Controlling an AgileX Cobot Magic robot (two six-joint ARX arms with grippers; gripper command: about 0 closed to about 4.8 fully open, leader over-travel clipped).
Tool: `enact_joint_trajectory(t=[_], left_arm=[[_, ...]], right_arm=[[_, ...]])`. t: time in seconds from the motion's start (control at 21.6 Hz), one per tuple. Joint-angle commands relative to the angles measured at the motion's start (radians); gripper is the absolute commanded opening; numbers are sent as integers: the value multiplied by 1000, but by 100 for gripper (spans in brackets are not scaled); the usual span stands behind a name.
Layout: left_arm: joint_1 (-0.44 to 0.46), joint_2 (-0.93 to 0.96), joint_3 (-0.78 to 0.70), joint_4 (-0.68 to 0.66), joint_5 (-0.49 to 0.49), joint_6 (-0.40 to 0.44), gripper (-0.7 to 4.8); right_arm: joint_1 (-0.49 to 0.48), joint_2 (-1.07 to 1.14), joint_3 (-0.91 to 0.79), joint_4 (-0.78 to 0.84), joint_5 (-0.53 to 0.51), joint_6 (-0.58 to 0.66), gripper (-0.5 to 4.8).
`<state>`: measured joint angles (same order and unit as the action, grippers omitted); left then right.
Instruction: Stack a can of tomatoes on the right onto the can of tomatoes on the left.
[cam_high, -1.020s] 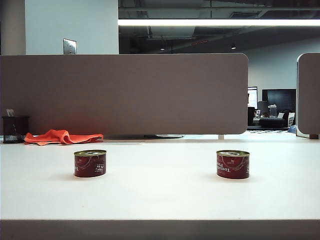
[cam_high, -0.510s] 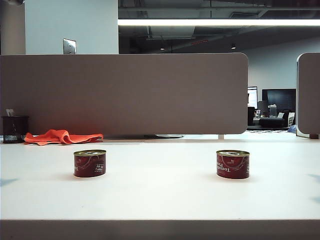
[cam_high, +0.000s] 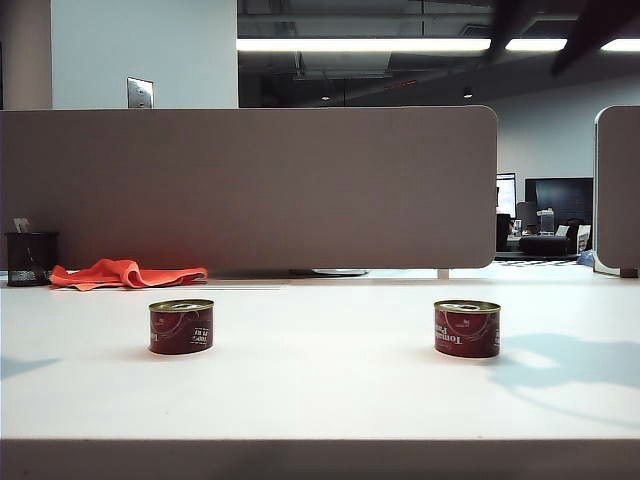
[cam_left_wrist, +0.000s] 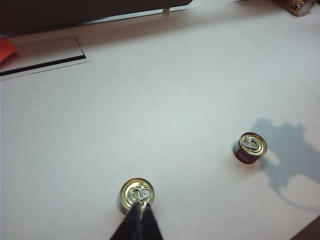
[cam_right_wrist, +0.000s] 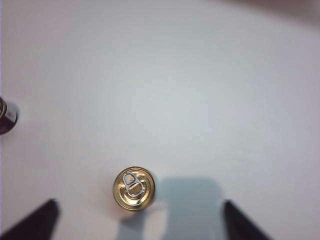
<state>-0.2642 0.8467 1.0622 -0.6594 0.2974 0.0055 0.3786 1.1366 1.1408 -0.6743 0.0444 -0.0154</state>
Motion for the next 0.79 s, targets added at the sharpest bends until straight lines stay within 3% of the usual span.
enact_joint_trajectory(t=[0.05, 0.51, 0.79], left_arm=[[0, 2, 8, 10, 21, -6, -5], [0, 2, 8, 11, 48, -5, -4], [0, 3, 8, 10, 48, -5, -1]], right_arm=[[8, 64, 15, 21, -1, 26, 479], [18, 288, 19, 66, -29, 79, 479], [19, 413, 19, 78, -56, 174, 479]])
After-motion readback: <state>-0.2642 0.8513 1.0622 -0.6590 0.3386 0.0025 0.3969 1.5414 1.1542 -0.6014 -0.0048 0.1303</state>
